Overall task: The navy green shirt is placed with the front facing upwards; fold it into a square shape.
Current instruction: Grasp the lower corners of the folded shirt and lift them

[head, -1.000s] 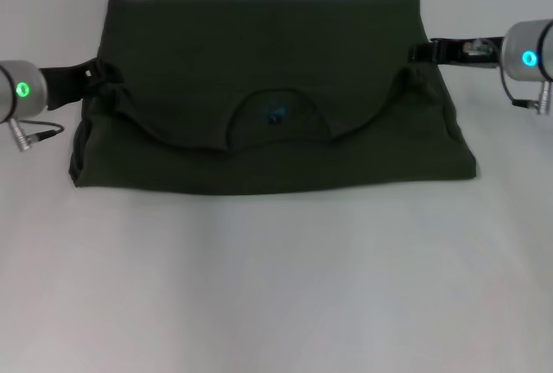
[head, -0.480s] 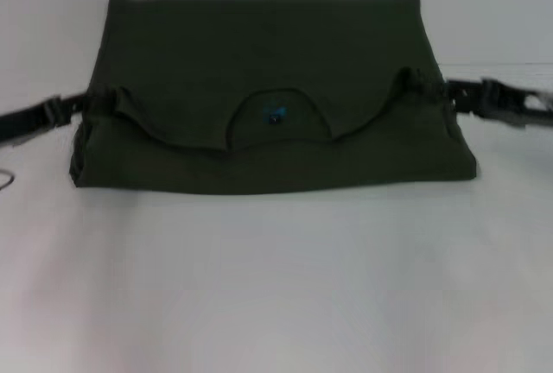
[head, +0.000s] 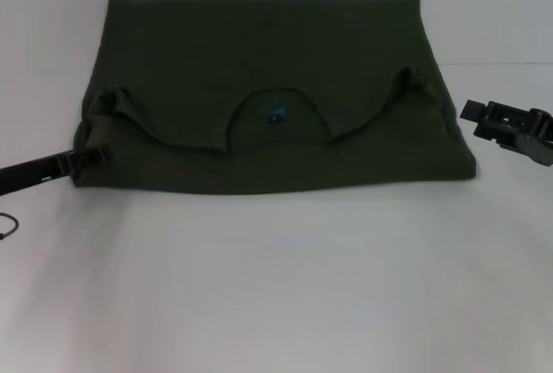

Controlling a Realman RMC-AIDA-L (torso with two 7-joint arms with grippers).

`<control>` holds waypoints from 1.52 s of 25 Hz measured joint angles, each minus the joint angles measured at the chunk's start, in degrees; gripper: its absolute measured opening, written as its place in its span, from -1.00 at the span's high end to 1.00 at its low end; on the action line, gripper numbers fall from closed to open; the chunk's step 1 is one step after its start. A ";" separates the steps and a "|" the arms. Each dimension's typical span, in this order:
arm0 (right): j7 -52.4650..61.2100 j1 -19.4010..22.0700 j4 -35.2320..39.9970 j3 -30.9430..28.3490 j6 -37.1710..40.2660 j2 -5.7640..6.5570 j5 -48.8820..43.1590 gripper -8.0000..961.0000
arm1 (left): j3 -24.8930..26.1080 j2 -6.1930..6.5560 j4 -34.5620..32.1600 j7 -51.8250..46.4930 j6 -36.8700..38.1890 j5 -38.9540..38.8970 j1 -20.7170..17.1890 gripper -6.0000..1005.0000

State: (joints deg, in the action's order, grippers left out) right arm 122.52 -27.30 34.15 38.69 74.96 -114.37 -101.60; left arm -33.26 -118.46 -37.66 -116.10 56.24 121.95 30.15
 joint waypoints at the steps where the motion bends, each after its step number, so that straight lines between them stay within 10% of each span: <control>1: -0.01 0.00 -0.04 -0.01 0.04 0.05 0.00 -0.41 | -0.39 -0.02 0.40 0.15 -0.42 0.00 0.15 -0.53; 19: 0.24 -0.65 -0.06 -0.11 0.36 0.28 0.20 -0.39 | -5.59 -2.49 -3.49 0.51 -4.17 -0.20 -1.45 -0.41; 32: 0.27 -0.47 -0.78 -0.02 0.36 0.50 0.10 -0.39 | -5.29 -2.45 -3.40 1.07 -3.52 -0.41 -1.71 0.60; 38: 3.68 -2.10 -0.23 0.67 1.69 2.93 -5.83 -0.38 | -4.43 -1.95 -3.73 -0.03 -1.36 -0.56 -1.67 0.90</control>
State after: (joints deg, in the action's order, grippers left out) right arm 126.20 -29.41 33.92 39.36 76.65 -111.44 -107.43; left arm -37.69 -120.40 -41.40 -116.13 54.88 121.39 28.47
